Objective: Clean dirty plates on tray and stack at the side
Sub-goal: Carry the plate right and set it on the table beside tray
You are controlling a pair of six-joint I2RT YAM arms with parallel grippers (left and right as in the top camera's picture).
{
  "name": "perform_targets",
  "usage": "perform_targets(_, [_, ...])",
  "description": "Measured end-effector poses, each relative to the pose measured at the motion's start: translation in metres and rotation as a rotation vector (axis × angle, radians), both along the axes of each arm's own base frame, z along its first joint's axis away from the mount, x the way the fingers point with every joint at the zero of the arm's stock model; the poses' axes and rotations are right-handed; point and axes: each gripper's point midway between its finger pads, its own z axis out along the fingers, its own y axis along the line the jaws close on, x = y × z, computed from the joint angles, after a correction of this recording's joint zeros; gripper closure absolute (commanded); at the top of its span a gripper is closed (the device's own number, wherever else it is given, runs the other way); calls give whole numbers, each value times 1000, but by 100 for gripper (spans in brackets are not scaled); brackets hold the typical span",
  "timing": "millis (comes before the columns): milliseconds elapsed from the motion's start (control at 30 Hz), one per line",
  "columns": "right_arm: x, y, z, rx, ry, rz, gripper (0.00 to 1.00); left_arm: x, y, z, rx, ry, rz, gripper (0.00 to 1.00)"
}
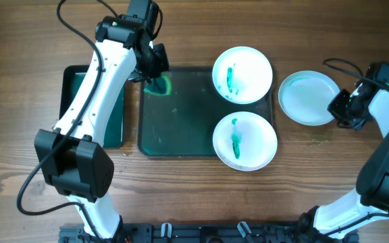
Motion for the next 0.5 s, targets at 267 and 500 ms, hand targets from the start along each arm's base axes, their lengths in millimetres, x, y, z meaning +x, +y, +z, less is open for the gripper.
perform_targets(267, [-27, 14, 16, 74, 141, 0, 78, 0, 0, 0, 0, 0, 0, 96])
perform_targets(500, [-6, 57, 83, 255, 20, 183, 77, -2, 0, 0, 2, 7, -1, 96])
